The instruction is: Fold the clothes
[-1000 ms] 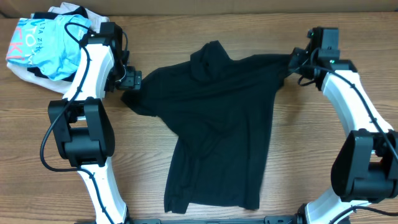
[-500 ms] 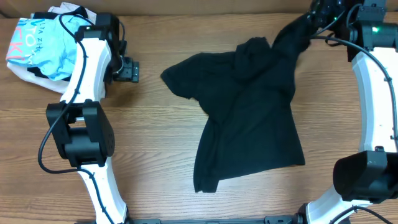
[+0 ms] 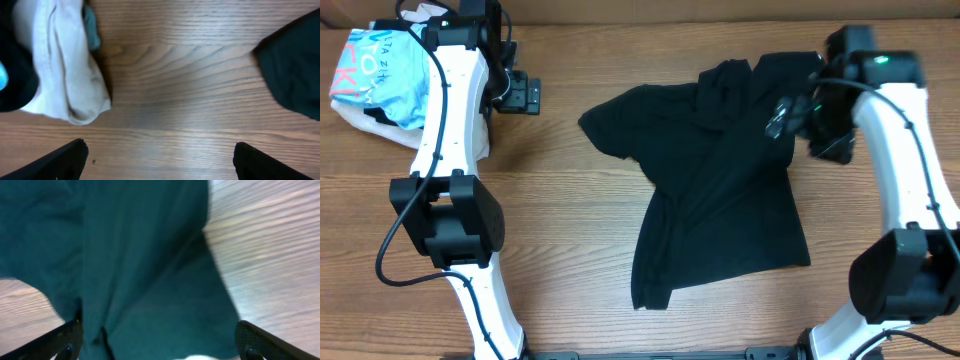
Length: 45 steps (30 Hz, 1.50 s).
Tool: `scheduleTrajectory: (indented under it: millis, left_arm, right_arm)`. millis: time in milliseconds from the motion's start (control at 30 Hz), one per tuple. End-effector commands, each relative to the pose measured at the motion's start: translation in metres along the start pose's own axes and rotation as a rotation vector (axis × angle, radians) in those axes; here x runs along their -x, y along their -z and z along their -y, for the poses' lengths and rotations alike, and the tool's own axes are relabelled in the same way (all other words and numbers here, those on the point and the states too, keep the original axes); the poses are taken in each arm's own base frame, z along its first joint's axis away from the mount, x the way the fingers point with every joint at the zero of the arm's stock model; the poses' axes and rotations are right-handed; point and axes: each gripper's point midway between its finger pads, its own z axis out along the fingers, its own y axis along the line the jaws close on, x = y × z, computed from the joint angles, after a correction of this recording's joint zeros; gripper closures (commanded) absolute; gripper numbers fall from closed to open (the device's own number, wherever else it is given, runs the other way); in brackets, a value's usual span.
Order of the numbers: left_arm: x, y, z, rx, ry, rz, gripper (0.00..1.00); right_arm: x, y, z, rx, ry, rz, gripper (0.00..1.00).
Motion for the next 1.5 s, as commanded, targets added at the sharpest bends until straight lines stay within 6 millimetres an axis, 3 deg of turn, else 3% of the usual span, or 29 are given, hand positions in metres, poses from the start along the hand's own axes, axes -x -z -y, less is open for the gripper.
scheduleTrajectory:
  millis: [0,167,300,500,667,900,1167,1300,1467]
  left_arm:
    - [0.010,0.003,0.016,-0.068,-0.028,0.039,0.04]
    - [0.022,0.006,0.034,-0.139,-0.090,0.093,0.05]
    - [0.026,0.007,0.048,-0.175,-0.161,0.119,0.05]
    - [0.031,0.009,0.065,-0.181,-0.200,0.147,0.04]
    - [0.034,0.011,0.082,-0.187,-0.256,0.167,0.04]
    - [0.032,0.001,0.101,-0.195,-0.292,0.166,0.04]
    - [0.016,-0.032,0.107,-0.200,-0.302,0.111,0.02]
    - [0.007,-0.052,0.114,-0.203,-0.317,0.092,0.02]
    - [0.000,-0.069,0.120,-0.206,-0.335,0.087,0.00]
  right_arm:
    - [-0.027,-0.038,-0.009,-0.024,-0.008,-0.070,0.00]
    - [-0.065,-0.097,-0.010,-0.056,-0.032,-0.132,0.00]
    - [-0.084,-0.128,0.001,-0.071,-0.081,-0.151,0.00]
    - [-0.101,-0.160,0.021,-0.076,-0.142,-0.152,0.00]
    - [-0.107,-0.174,0.046,-0.082,-0.252,-0.151,0.00]
    - [-0.088,-0.169,0.099,-0.058,-0.510,-0.136,0.00]
    - [-0.054,-0.155,0.171,0.051,-0.802,-0.034,0.00]
    - [-0.024,-0.134,0.198,0.162,-0.868,0.049,0.00]
    - [0.014,-0.094,0.211,0.217,-0.848,0.131,0.00]
